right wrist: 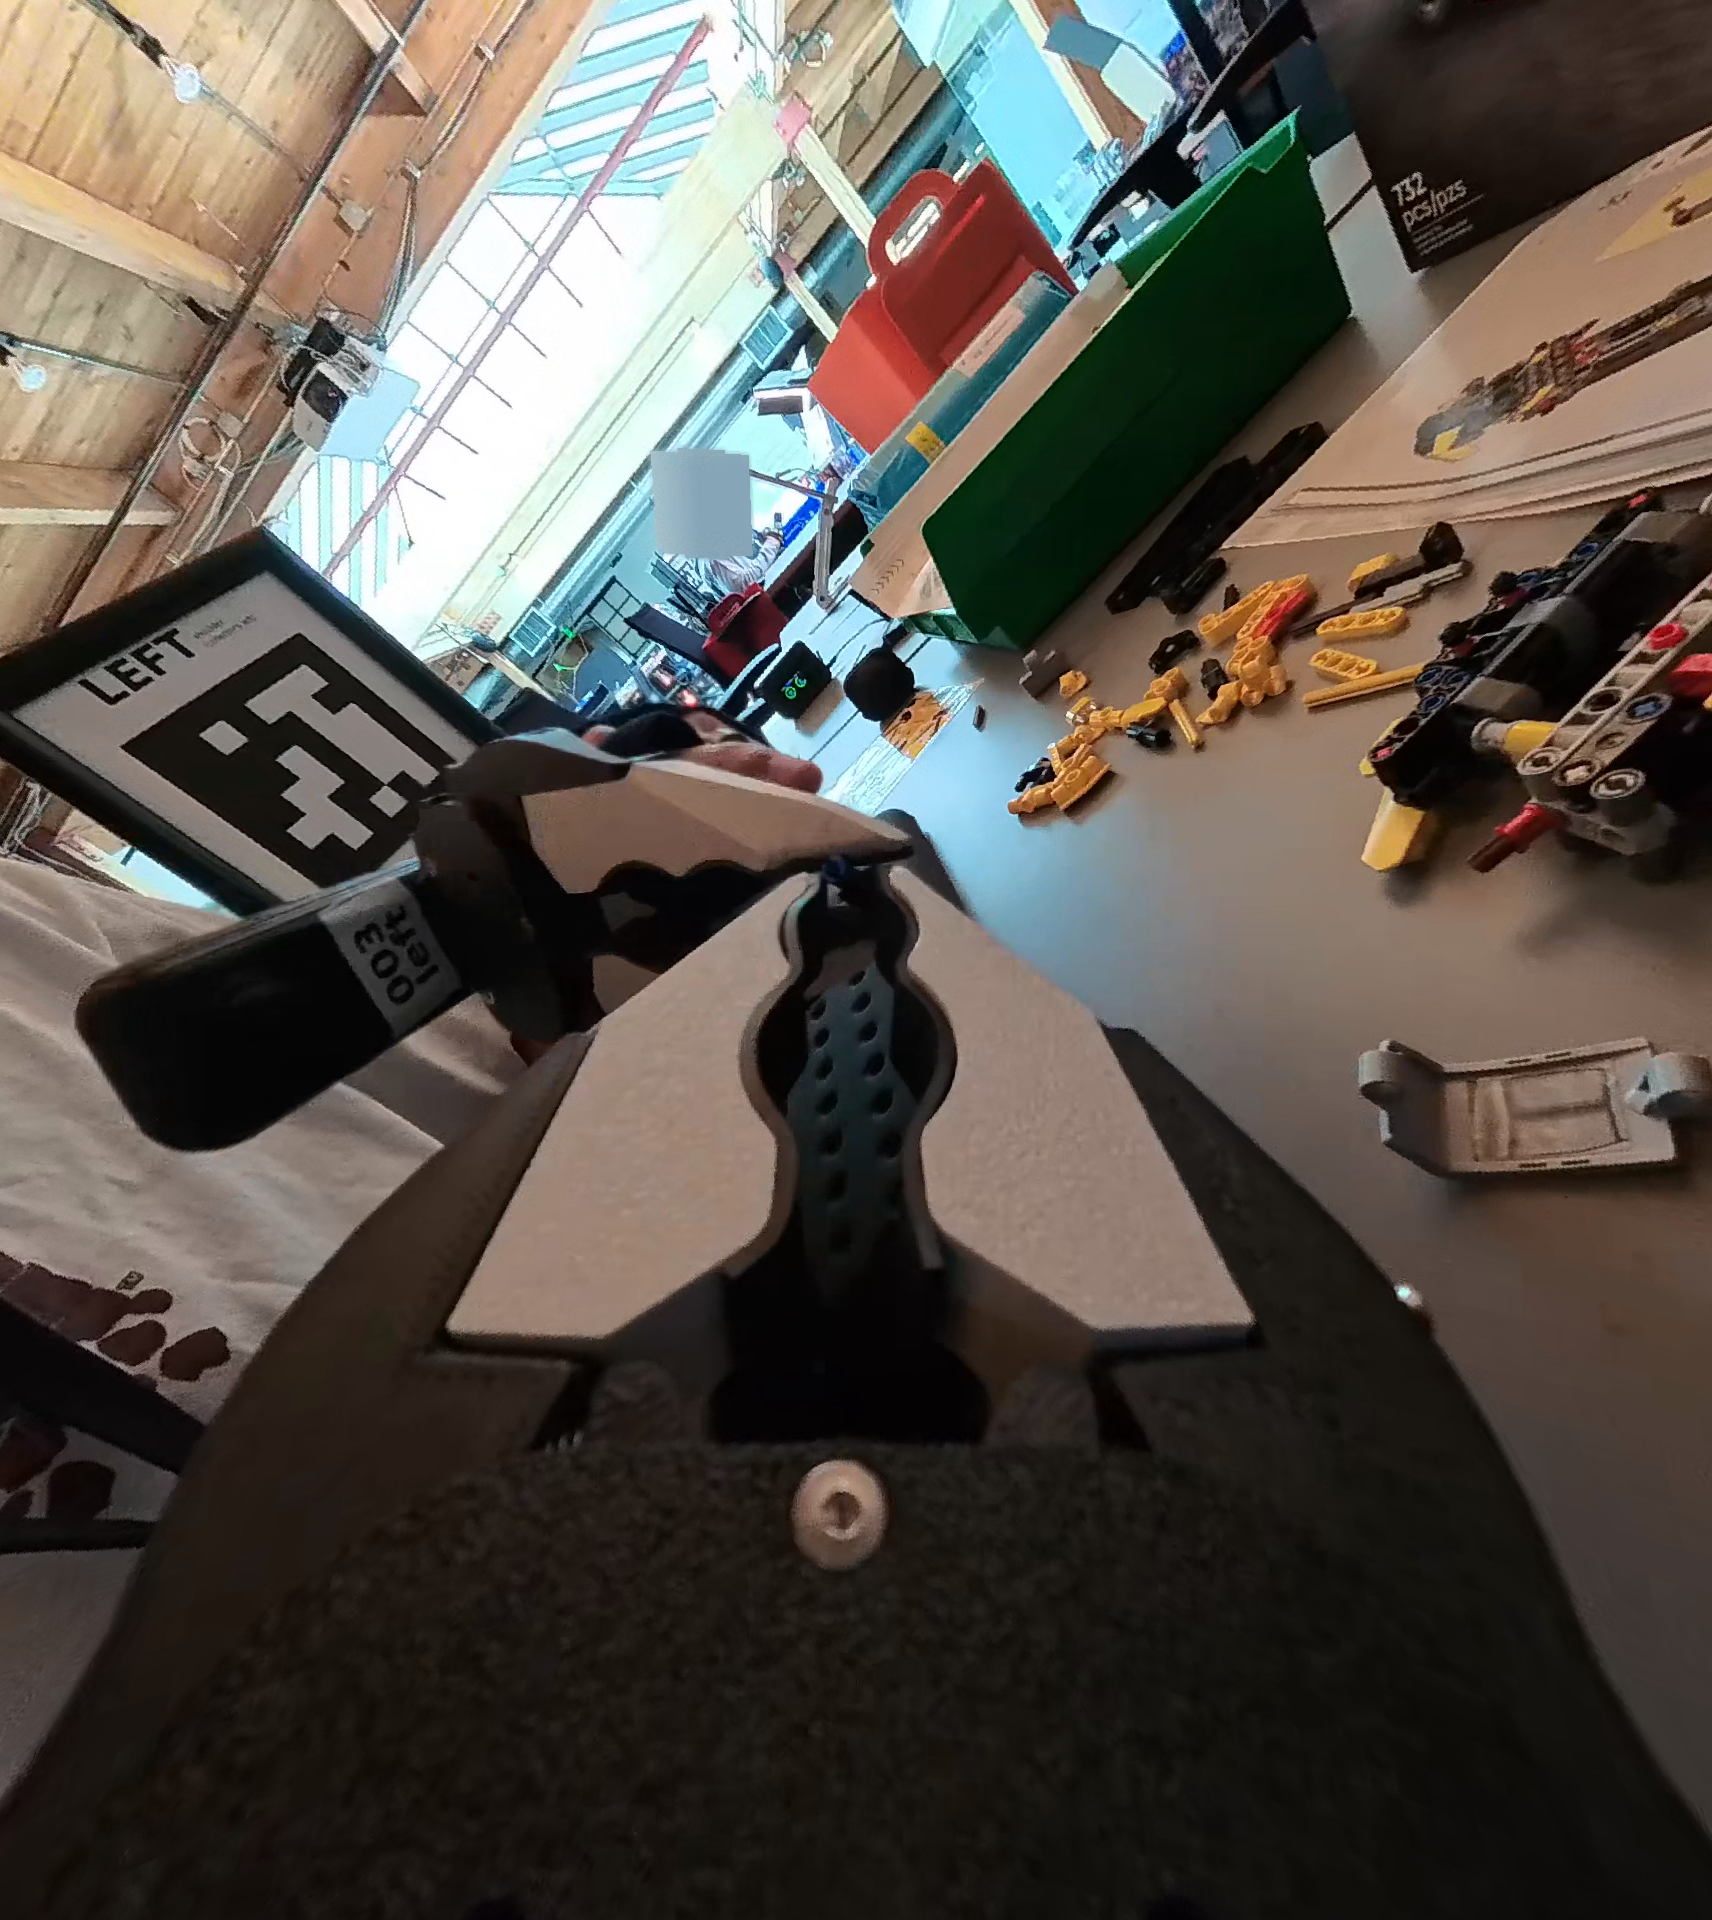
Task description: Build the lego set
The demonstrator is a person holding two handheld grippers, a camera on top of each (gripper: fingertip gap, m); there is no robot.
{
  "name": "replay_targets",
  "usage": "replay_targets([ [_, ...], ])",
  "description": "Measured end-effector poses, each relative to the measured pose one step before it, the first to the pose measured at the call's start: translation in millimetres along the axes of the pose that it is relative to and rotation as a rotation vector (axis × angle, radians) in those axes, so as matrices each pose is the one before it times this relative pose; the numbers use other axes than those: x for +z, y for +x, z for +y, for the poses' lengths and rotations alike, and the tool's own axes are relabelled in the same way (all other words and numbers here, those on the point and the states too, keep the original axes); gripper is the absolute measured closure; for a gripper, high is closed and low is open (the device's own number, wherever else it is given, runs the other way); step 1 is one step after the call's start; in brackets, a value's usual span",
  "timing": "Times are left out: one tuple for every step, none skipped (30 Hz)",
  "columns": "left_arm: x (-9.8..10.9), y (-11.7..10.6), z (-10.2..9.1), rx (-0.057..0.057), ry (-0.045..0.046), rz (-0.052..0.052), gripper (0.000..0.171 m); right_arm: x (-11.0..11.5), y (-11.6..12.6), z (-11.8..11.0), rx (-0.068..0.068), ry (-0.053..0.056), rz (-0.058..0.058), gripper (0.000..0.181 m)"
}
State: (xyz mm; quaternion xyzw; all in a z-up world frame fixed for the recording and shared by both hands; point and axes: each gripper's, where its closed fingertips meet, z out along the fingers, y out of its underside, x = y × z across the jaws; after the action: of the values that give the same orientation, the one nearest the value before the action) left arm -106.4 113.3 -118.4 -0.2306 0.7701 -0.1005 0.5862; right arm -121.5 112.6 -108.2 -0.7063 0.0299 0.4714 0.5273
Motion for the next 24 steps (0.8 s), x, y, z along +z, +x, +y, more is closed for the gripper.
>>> replay_targets([
  [0.64, -0.36, 1.76, 0.0278, -0.01956, -0.0117, 0.166, -0.28, 1.57, 0.96, -0.0029, -0.0054, 0.0113, 0.178],
  [0.20, -1.63, 0.60, 0.0233, -0.00680, -0.0197, 0.166, -0.48, 1.76, -0.22, -0.0039, 0.0032, 0.0133, 0.181],
  [-0.05, -0.86, -0.31, -0.0003, 0.00300, -0.0073, 0.166, -0.38, 0.58, -0.22, -0.0005, 0.0015, 0.0027, 0.181],
  [-0.07, -0.76, -0.83, -0.0379, 0.01014, 0.0067, 0.166, -0.33, -0.68, -0.58, -0.0023, 0.0034, -0.0059, 0.181],
  [0.03, -0.11, -0.68, -0.0603, 0.01344, 0.0190, 0.166, -0.18, -0.76, -0.98, -0.0056, 0.0062, -0.0040, 0.181],
  [-0.03, 0.33, -0.25, -0.0600, 0.01405, 0.0250, 0.166, 0.04, -0.47, -0.39, -0.0048, 0.0011, -0.0014, 0.181],
  [-0.40, -0.04, -0.62, -0.0501, 0.01705, 0.0200, 0.166, -0.14, -1.02, -0.61, -0.0073, 0.0041, -0.0049, 0.181],
  [-0.28, -0.14, -0.53, -0.0374, 0.01447, 0.0150, 0.167, -0.24, -1.25, -0.81, -0.0069, 0.0057, -0.0061, 0.181],
  [-0.04, 0.55, 0.32, -0.0243, 0.00863, 0.0145, 0.167, -0.02, -0.54, -0.30, -0.0047, 0.0026, -0.0014, 0.181],
  [0.31, 0.54, 0.64, -0.0127, 0.00359, 0.0077, 0.168, 0.11, 0.34, 0.28, -0.0027, -0.0021, 0.0041, 0.181],
  [0.55, 0.29, 0.73, -0.0017, 0.00004, -0.0005, 0.168, 0.10, 0.70, 0.07, -0.0022, -0.0001, 0.0064, 0.181],
  [0.71, 0.47, 1.01, 0.0094, -0.00303, -0.0034, 0.168, 0.02, 1.01, 0.42, -0.0012, -0.0026, 0.0071, 0.181],
  [0.69, 0.42, 0.57, 0.0149, -0.00286, -0.0065, 0.168, 0.07, 0.61, 0.42, 0.0023, -0.0038, 0.0025, 0.181],
  [0.25, 0.01, -0.04, 0.0146, -0.00025, -0.0088, 0.168, -0.16, -0.11, 0.27, 0.0032, -0.0022, -0.0038, 0.180],
  [0.02, -0.03, -0.31, 0.0113, -0.00044, -0.0061, 0.169, -0.20, -0.69, -0.07, 0.0043, 0.0003, -0.0083, 0.179],
  [0.24, 0.26, 0.00, 0.0070, -0.00356, -0.0008, 0.169, -0.20, -0.31, 0.19, 0.0029, -0.0028, -0.0056, 0.178],
  [0.20, 0.19, 0.26, 0.0049, -0.00352, 0.0010, 0.169, -0.19, -1.15, -0.13, -0.0045, -0.0007, -0.0092, 0.175],
  [0.31, 0.23, 0.75, 0.0073, -0.00484, 0.0019, 0.169, 0.02, -2.98, -0.17, -0.0064, -0.0009, -0.0184, 0.168],
  [0.23, 0.48, 0.60, 0.0066, -0.00360, 0.0020, 0.169, 0.08, 0.50, 0.97, -0.0111, -0.0081, 0.0063, 0.167],
  [0.07, 0.35, -0.06, 0.0068, -0.00112, -0.0004, 0.169, 0.15, 1.35, 0.45, -0.0200, -0.0032, 0.0184, 0.169],
  [0.14, 0.24, 0.10, 0.0129, -0.00524, -0.0029, 0.169, 0.09, 1.99, 0.48, -0.0300, -0.0041, 0.0281, 0.173],
  [0.26, 0.25, 0.70, 0.0231, -0.01102, -0.0060, 0.170, 0.23, 2.25, 0.86, -0.0336, -0.0076, 0.0311, 0.175],
  [0.62, 0.34, 1.40, 0.0304, -0.01641, -0.0090, 0.170, 0.20, 1.35, 0.87, -0.0311, -0.0074, 0.0227, 0.175],
  [0.91, 0.58, 1.89, 0.0409, -0.02178, -0.0124, 0.170, 0.52, 1.94, 1.16, -0.0222, -0.0083, 0.0233, 0.175],
])
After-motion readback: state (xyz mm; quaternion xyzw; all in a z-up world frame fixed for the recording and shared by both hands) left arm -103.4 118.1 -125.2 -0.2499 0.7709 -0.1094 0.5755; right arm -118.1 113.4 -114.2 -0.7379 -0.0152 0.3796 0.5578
